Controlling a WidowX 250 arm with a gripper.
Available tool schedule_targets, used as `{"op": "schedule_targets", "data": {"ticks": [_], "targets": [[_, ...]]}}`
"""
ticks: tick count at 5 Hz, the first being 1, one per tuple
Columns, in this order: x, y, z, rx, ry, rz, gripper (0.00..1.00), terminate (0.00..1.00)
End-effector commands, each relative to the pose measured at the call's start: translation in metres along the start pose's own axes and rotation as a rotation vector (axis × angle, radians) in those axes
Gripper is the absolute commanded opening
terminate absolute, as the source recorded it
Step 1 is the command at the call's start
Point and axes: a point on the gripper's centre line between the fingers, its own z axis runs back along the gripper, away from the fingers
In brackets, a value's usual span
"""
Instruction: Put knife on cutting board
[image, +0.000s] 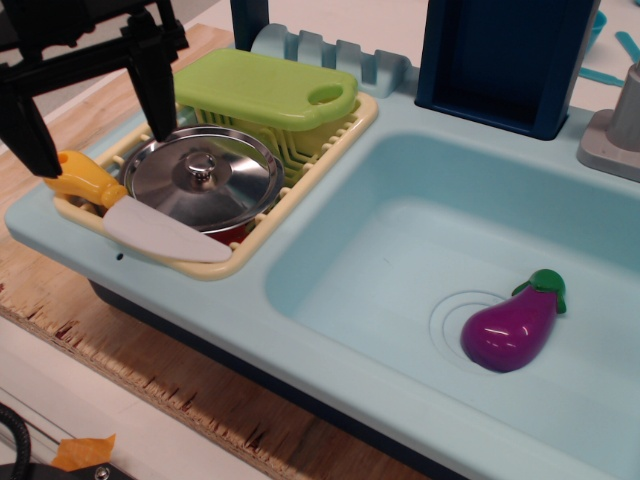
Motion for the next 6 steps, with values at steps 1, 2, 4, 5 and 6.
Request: {"op": "schedule_targets", "data": {"ticks": [1, 2, 4, 5, 6], "targets": [[0.011, 0.015, 0.0, -0.002, -0.027, 0.129, 1.0, 0.0], [0.019, 0.023, -0.008, 0.002, -0.007, 0.197, 1.0, 0.0], [0.035, 0.021, -0.028, 0.038, 0.046, 0.263, 1.0, 0.0], [0.036, 0.023, -0.041, 0.036, 0.065, 0.233, 1.0, 0.0], [0.032, 0.025, -0.042, 0.043, 0.068, 0.24, 0.0, 0.0]]}}
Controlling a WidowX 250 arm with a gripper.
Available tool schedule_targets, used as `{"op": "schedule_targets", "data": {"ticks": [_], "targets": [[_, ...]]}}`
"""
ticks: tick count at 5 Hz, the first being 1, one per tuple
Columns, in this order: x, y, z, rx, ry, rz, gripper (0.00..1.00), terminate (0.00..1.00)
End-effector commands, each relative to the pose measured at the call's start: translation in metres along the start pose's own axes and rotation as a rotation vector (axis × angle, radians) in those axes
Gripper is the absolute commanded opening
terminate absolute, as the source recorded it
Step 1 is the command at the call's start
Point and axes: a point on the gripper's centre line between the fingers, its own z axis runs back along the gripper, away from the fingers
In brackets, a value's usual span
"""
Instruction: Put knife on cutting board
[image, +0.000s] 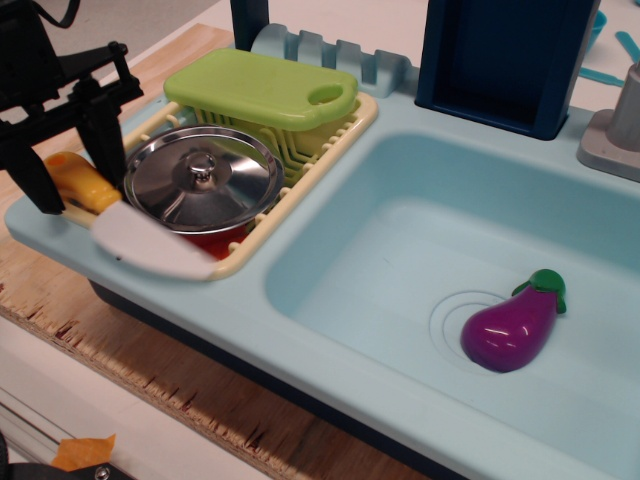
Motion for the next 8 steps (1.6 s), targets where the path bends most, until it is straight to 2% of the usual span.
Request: {"op": "schedule_targets", "data": {"ticks": [1, 2, 3, 4, 5, 6, 8], "targets": [[0.002, 0.002, -0.001, -0.002, -0.003, 0.015, 0.0, 0.0], [0.003, 0.001, 0.005, -0.014, -0.022, 0.008, 0.0, 0.0], [0.008, -0.009, 0.037, -0.032, -0.094, 0.007, 0.0, 0.0], [0.01, -0.022, 0.054, -0.076, -0.134, -0.001, 0.0, 0.0], [0.012, -0.037, 0.06, -0.129, -0.16, -0.017, 0.0, 0.0], [0.013, -0.058, 0.054, -0.23, -0.164, 0.02, 0.0, 0.0], [0.027, -0.103, 0.046, -0.351, -0.125, 0.015, 0.0, 0.0]]}}
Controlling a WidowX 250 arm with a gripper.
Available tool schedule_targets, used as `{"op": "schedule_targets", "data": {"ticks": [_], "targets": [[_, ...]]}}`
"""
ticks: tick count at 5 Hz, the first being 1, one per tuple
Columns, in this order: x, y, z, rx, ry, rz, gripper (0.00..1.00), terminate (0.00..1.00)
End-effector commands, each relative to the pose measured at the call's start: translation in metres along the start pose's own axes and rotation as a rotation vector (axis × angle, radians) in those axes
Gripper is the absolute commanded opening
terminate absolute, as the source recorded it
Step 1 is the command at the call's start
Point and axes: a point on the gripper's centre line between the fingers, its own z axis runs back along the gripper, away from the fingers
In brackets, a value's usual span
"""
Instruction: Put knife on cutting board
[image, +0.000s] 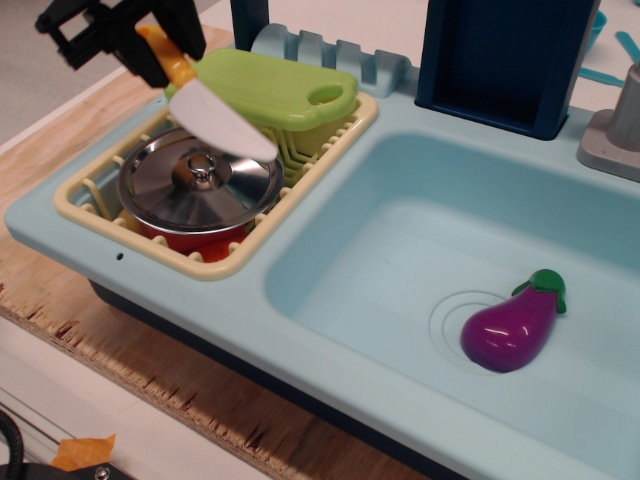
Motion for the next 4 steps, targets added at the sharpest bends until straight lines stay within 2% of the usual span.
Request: {"op": "schedule_targets", "data": {"ticks": [1, 3, 4], "targets": [[0.008, -0.031, 0.001, -0.067, -0.005, -0.034, 0.0, 0.0], [0.002, -0.061, -0.011, -0.072, 0.033, -0.08, 0.0, 0.0], [-0.007, -0.064, -0.024, -0.106, 0.056, -0.085, 0.0, 0.0]]}}
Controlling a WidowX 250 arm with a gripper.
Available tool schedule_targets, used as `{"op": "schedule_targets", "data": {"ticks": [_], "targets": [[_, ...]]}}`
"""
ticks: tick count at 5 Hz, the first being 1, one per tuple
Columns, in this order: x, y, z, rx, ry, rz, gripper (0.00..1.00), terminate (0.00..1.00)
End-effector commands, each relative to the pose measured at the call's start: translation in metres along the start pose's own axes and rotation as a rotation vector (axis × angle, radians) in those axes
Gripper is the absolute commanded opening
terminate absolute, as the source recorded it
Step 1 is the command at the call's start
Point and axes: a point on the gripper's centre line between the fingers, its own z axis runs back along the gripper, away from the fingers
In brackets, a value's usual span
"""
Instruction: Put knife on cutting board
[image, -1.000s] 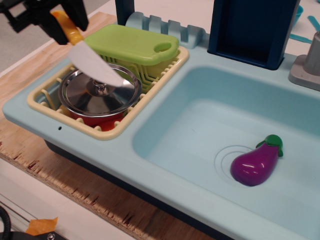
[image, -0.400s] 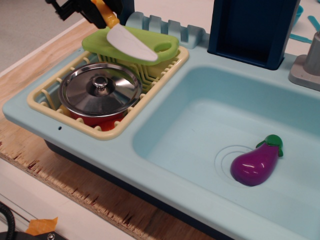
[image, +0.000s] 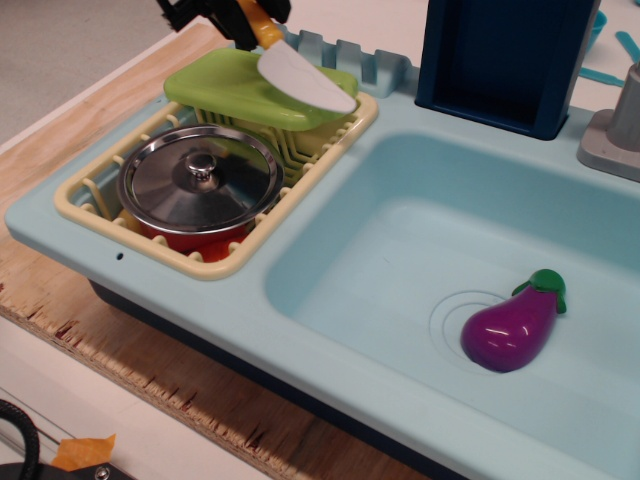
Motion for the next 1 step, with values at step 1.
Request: {"op": "schedule_targets", "data": {"ticks": [1], "targets": [[-0.004, -0.0022, -0.0108, -0.071, 0.051, -0.067, 1.0, 1.0]]}}
